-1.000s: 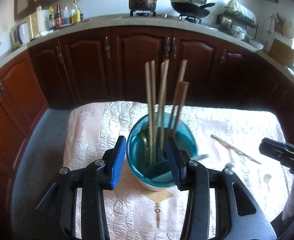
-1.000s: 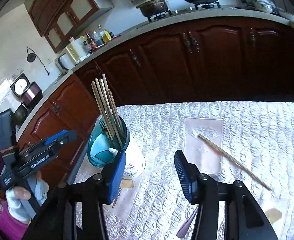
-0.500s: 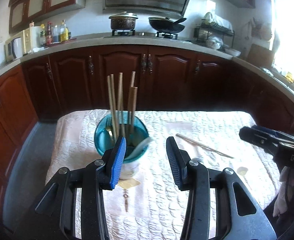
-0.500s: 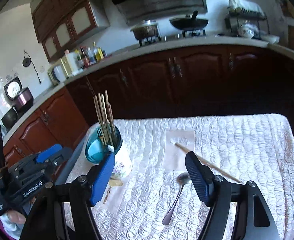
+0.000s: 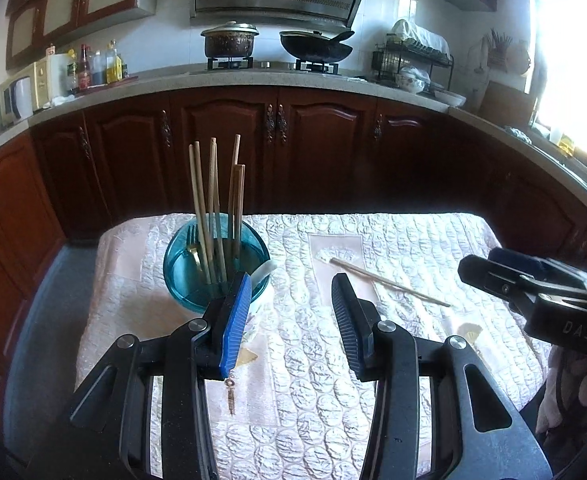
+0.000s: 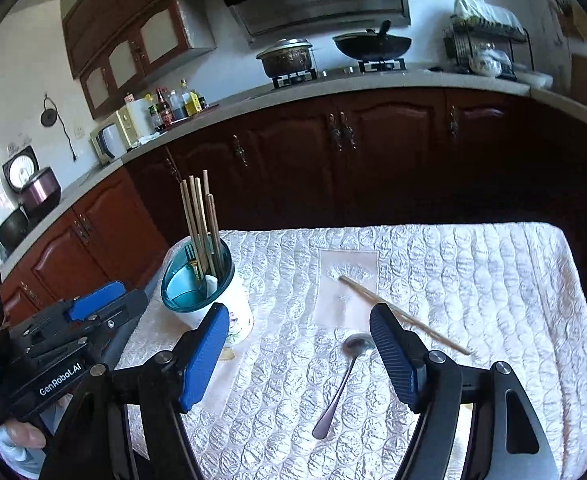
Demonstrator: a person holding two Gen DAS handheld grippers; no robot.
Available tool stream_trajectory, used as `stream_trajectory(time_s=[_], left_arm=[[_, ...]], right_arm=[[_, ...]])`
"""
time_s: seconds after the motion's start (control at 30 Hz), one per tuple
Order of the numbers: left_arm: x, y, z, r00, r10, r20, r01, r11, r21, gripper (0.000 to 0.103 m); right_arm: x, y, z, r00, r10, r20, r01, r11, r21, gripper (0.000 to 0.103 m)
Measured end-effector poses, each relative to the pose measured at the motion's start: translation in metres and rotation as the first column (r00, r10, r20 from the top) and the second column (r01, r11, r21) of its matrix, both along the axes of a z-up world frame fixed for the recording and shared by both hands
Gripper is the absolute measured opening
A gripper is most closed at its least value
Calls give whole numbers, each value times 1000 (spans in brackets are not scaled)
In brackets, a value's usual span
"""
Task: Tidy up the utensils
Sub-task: 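Move both open tools back toward the metal spoon and last chopstick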
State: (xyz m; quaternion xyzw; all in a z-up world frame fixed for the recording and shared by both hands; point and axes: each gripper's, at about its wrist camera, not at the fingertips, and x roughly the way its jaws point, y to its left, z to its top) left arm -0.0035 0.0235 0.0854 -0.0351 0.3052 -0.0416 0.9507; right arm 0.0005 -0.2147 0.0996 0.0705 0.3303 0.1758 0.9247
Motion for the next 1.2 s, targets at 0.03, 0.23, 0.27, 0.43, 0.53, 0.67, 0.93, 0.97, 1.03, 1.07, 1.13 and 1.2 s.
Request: stream_trajectory(time_s=[0.03, 0.23, 0.27, 0.43, 0.53, 0.67, 0.93, 0.97, 1.03, 1.07, 1.13, 1.2], left_arm=[[1, -1, 0, 1000, 0, -1, 0, 1000, -5, 41], [13, -13, -8, 999, -19, -44, 18, 999, -35, 41], [15, -16, -9, 999, -24, -47, 23, 999, -32, 41], [17, -31, -9, 997, -56, -49, 53, 997, -50, 41], [19, -35, -11, 995, -74, -64, 69, 996, -64, 41], [21, -40, -15, 992, -84, -94, 79, 996, -48, 41], [25, -42, -21, 989, -79, -129, 75, 997, -34, 41], [26, -42, -22, 988, -82, -130, 78, 996, -30, 41], [29, -43, -25, 988, -82, -131, 79, 996, -29, 41], [32, -42, -28, 987, -80, -137, 76, 997, -34, 42], [38, -41, -35, 984, -83, -159, 75, 996, -58, 42], [45, -39, -42, 980, -84, -179, 72, 995, -76, 48]], right_arm=[[1, -2, -2, 1000, -4, -3, 4, 1000, -4, 71], [7, -14, -8, 1000, -16, -2, 16, 999, -29, 71], [7, -16, -9, 1000, -16, 4, 16, 999, -37, 71], [10, -22, -17, 1000, -17, 6, 18, 999, -46, 71], [15, -24, -27, 1000, -26, -6, 26, 998, -51, 71], [22, -27, -40, 999, -29, -42, 28, 999, -20, 71], [30, -37, -45, 998, -12, -62, 16, 998, 63, 74], [33, -36, -47, 998, -10, -65, 14, 998, 55, 75], [39, -34, -53, 997, -3, -83, 6, 999, 36, 75], [42, -34, -56, 996, -2, -91, 4, 1000, 24, 75], [49, -34, -61, 994, 7, -107, -7, 1000, -2, 75], [57, -35, -66, 993, 6, -122, -13, 999, -52, 75]])
